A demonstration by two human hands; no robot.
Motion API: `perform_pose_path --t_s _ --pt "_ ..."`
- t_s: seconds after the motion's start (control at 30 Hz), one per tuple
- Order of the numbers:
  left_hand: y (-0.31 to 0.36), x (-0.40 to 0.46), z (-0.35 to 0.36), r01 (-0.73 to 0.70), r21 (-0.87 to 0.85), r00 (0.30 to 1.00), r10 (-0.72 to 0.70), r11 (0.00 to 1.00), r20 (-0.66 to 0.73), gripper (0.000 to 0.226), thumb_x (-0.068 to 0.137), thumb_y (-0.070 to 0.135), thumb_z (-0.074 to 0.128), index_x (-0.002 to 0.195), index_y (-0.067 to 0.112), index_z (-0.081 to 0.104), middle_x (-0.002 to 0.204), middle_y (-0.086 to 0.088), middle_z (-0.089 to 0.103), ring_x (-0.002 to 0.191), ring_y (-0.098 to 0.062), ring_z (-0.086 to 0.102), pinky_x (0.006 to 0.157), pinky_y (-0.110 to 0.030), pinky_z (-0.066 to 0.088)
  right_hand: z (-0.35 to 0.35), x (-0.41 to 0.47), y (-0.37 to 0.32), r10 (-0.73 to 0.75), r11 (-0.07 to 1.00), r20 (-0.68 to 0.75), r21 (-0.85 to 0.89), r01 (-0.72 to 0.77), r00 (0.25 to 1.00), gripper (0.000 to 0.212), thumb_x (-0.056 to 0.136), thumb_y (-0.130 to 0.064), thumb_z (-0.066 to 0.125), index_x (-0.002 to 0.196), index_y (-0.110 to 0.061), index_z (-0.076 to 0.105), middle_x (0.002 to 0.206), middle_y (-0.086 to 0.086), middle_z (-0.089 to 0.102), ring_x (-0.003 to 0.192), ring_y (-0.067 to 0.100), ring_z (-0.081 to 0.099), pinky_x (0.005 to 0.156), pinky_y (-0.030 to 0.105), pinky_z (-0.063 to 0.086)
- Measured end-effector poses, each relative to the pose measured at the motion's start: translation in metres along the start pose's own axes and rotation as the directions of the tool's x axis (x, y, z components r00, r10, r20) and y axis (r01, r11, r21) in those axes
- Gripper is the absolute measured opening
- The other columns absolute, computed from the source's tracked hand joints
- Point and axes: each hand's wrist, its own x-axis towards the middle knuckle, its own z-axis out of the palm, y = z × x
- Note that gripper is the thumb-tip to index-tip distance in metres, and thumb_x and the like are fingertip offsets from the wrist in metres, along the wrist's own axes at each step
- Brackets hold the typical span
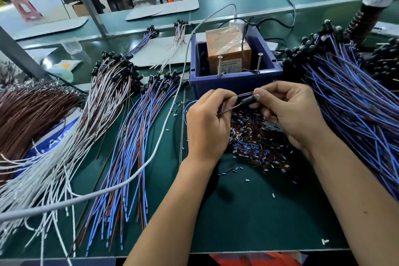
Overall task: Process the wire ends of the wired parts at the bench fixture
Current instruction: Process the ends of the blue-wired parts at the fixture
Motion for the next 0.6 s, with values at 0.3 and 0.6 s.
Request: perform_pose_path --t_s 0.3,0.6 --pt "-0.005 -0.001 0.002 0.013 0.045 0.998 -0.015 0.999 0.057 0.005 0.093 0.015 0.075 0.092 0.014 0.08 0.083 0.003 0.062 0.075 -0.015 0.06 0.066 -0.035 0.049 -0.001 -0.001 -0.005 -0.004 1.0 0.049 0.001 0.004 0.999 0.018 0.093 -0.014 0.072 0.077 -0.023 0.071 0.066 0.001 0.065 0.05 0.009 0.051 0.043 0.016 0.037" --pt "-0.003 -0.001 -0.001 0.019 -0.031 0.996 -0.017 0.999 0.084 0.008 0.091 0.006 0.075 0.083 0.008 0.076 0.073 0.003 0.062 0.068 -0.016 0.057 0.06 -0.032 0.044 -0.012 0.003 -0.008 -0.025 0.997 -0.153 0.067 0.035 0.988 0.021 0.1 -0.011 0.067 0.08 -0.015 0.064 0.064 0.002 0.063 0.046 0.01 0.045 0.04 0.018 0.032"
